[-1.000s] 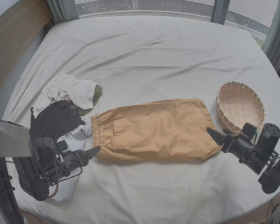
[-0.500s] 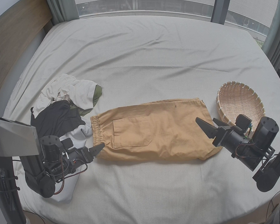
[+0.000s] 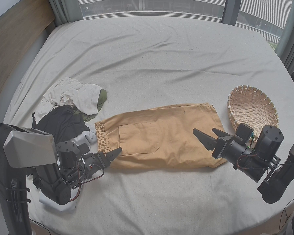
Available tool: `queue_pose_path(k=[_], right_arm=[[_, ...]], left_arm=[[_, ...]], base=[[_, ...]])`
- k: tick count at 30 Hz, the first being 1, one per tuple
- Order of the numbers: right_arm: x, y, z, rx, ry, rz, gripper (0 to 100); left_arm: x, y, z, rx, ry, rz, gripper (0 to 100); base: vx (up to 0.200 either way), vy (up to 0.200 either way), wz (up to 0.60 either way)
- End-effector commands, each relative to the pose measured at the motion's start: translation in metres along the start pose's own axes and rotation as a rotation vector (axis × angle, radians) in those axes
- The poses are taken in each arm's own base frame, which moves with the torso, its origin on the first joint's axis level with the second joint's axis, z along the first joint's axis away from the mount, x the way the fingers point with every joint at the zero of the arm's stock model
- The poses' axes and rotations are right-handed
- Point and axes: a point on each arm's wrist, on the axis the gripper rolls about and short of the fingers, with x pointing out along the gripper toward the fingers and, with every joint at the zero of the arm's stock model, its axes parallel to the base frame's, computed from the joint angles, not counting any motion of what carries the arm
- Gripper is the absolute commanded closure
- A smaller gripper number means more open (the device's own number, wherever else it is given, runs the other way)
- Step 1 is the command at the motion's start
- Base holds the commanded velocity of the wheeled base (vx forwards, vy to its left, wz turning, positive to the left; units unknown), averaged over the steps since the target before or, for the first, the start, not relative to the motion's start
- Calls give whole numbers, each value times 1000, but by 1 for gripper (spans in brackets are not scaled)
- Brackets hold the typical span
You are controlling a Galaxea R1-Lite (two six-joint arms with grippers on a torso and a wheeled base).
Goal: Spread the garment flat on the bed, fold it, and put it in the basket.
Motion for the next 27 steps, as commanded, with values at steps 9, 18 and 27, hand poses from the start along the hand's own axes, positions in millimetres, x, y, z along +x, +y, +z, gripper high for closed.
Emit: queue_pose_path(k=[9,18,27], right_arm=[[-1,-1,-3,4,11,-5,0],[-2,-6,-10,7,44,-27,0],[0,-8,-15,8,61,-34,0]], left_arm=[[6,6,4,-9,-53,53,100],[-40,-5,32,-24,-118,81,100],[-83,-6,29,-39,-80,120,100]], base=[[0,0,0],[0,0,0],[0,0,0]])
